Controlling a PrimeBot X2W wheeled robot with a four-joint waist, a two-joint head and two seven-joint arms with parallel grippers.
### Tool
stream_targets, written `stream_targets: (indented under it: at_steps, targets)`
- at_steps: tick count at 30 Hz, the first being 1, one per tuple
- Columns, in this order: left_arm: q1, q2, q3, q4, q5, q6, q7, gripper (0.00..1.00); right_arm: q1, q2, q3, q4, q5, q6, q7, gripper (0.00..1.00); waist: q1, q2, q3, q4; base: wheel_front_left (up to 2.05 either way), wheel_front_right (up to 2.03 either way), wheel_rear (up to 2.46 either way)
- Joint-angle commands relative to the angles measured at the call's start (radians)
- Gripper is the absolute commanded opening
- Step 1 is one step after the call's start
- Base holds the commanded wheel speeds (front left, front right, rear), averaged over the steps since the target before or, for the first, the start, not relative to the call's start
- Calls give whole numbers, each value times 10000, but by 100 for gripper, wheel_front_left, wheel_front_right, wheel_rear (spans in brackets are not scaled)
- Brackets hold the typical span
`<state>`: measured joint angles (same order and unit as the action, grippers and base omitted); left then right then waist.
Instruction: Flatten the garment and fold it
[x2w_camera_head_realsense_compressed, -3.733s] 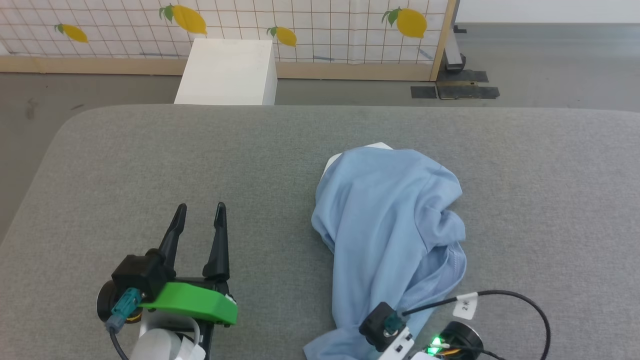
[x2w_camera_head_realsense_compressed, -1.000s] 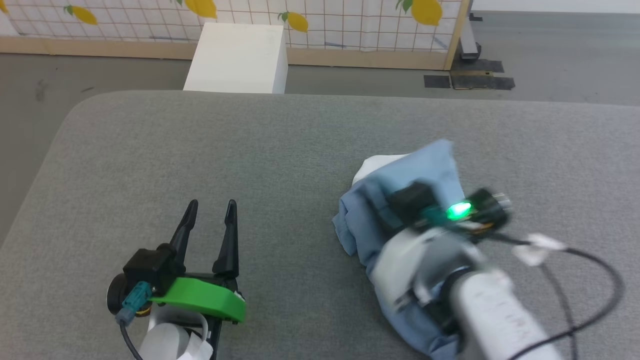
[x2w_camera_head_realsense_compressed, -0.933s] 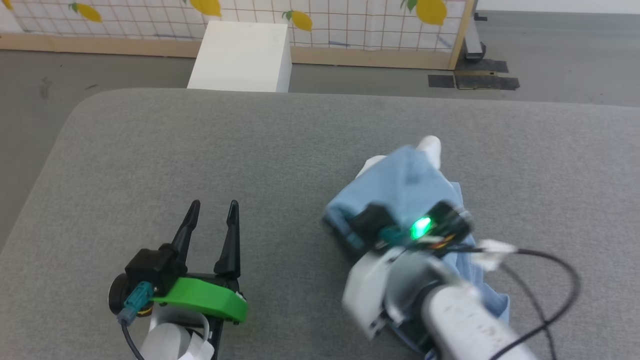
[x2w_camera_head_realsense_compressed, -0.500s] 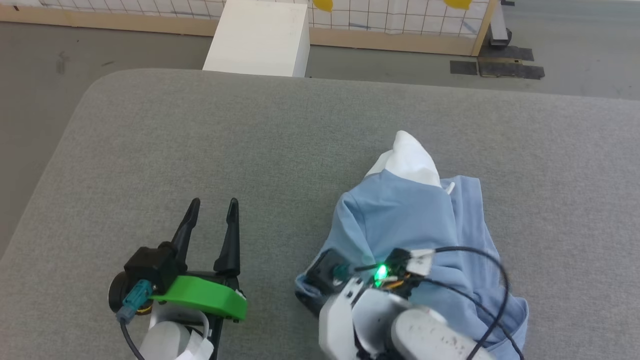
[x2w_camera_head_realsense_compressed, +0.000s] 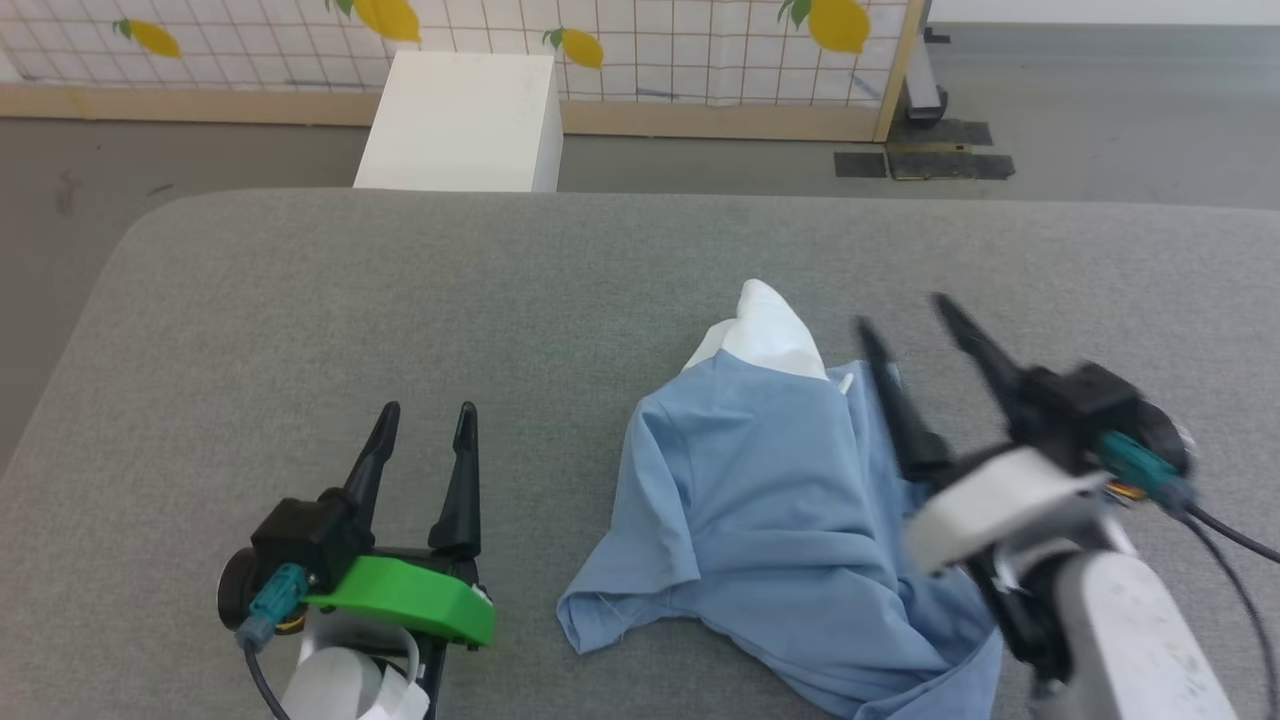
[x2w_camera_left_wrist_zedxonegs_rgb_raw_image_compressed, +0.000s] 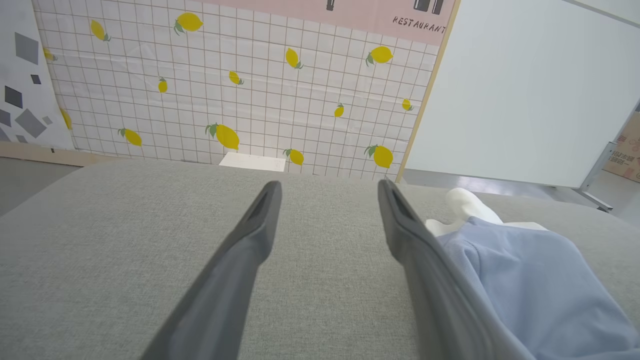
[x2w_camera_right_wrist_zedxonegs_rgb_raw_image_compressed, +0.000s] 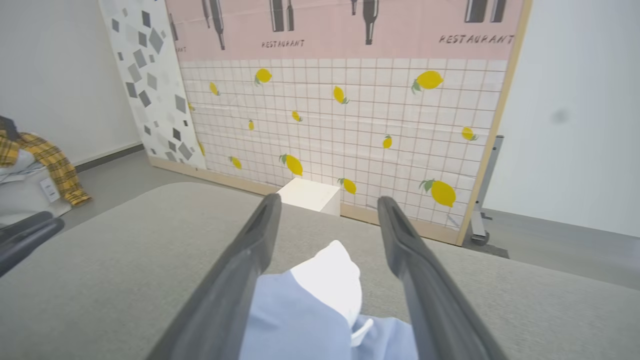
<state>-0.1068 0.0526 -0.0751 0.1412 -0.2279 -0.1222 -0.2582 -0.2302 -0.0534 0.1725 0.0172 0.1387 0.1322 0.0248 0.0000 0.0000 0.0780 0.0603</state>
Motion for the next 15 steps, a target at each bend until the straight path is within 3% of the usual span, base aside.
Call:
stream_targets:
  at_steps: [1, 7, 15]
  targets:
    - [103, -20, -61, 13, 91, -33, -36, 100, 459, 11, -573, -121, -306, -15, -249, 100, 0, 0, -171, -162, 0, 0, 0]
    - [151, 117, -1048, 432, 229, -70, -9, 100, 1907, 28, -2368, -71, -386, -15, -815, 100, 0, 0, -272, -312, 0, 0, 0]
    - [42, 224, -2906, 962, -544, -81, 1653, 100, 2333, 30, -2614, 63, -172, -15, -826, 100, 0, 0, -188, -714, 0, 0, 0]
